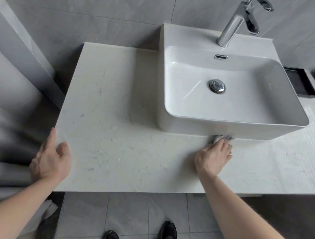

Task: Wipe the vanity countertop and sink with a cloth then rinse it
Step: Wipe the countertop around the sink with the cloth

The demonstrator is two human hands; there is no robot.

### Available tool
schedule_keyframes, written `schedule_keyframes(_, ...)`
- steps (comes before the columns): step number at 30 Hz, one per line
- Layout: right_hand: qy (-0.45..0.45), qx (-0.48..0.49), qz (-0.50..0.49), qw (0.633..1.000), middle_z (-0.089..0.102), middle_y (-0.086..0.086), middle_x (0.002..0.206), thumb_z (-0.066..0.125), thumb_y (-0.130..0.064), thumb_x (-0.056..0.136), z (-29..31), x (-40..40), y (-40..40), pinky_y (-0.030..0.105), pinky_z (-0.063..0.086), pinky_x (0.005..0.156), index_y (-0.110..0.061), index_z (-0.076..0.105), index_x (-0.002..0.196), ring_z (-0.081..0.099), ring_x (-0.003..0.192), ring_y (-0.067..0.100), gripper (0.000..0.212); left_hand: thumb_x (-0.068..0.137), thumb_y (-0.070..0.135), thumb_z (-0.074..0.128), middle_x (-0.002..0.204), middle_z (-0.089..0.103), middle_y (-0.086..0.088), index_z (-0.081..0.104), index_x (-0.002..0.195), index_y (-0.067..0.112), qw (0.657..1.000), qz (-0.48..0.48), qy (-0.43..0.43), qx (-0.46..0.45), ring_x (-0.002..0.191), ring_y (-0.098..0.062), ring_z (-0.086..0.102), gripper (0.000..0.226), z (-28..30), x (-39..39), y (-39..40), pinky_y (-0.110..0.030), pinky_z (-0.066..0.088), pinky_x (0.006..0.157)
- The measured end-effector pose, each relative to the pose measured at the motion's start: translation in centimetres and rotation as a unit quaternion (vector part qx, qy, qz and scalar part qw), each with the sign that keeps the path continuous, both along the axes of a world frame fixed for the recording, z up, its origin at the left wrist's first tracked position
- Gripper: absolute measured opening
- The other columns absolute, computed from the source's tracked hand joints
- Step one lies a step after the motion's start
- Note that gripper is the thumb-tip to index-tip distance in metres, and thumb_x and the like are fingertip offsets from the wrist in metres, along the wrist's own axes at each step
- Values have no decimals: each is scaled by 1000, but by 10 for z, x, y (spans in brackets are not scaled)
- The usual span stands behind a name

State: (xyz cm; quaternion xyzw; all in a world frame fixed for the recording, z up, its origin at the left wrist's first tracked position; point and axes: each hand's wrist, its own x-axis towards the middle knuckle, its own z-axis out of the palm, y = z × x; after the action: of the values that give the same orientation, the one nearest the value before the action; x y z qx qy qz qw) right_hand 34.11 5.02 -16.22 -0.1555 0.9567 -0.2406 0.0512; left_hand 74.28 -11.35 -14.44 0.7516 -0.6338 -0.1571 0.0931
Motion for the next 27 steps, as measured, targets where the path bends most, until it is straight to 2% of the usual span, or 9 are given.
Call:
schedule_keyframes(3,-10,-4,65,998,21,13,170,40,-12,100,-3,50,-13,49,11,126,-5,30,159,20,156,36,60,97,44,33,156,42,-9,17,156,42,1000,6,6,4,117,-54,53,61,1,-1,1,-58,42,97)
schedule_keyframes(6,8,-1,187,982,24,11,170,41,-11,86,-5,102,-19,49,13,127,-7,30,159,20,156,35,74,98,43,34,155,43,-10,16,156,42,1000,6,8,8,118,-53,53,61,2,0,1,-58,42,98)
schedule_keyframes(8,9,-8,306,952,24,9,169,43,-8,80,-5,134,-20,49,13,128,-9,34,158,18,157,32,79,98,44,34,154,44,-11,16,156,42,1000,7,7,12,117,-53,54,61,2,0,1,-58,42,97)
schedule_keyframes(10,4,-17,403,915,24,5,170,42,-4,83,-5,154,-18,48,12,129,-12,36,158,15,159,28,76,97,44,33,153,44,-12,16,156,41,1000,5,5,12,116,-53,54,62,1,0,1,-57,42,96)
schedule_keyframes(12,-11,-37,437,899,25,2,169,41,-1,86,-4,156,-16,43,12,129,-15,37,159,14,159,23,74,97,44,33,154,44,-11,16,156,40,1000,1,6,10,117,-53,54,62,2,1,1,-57,43,96)
schedule_keyframes(16,-43,-100,366,924,34,-4,166,43,8,93,-1,120,2,38,18,128,-18,45,155,21,157,17,67,98,43,34,156,42,-9,16,157,41,1000,4,15,12,118,-52,54,62,1,1,0,-57,42,98)
schedule_keyframes(20,-14,-116,238,964,42,-4,162,46,0,103,11,42,42,41,25,126,-17,50,151,32,153,20,51,98,42,34,156,42,-10,17,157,40,1000,5,20,14,118,-52,54,61,-1,3,0,-57,42,97)
schedule_keyframes(24,-2,2,164,987,31,-1,168,40,-7,105,14,-35,79,47,18,127,-16,42,156,21,157,25,52,98,41,34,155,42,-11,17,157,40,1000,5,24,16,117,-51,54,61,0,3,-1,-56,43,97)
schedule_keyframes(27,-10,79,155,985,19,-2,171,41,-14,105,5,-35,88,53,9,128,-21,30,162,11,159,29,58,98,41,34,155,42,-10,17,157,40,1000,4,26,17,117,-51,54,60,-1,3,-2,-56,42,97)
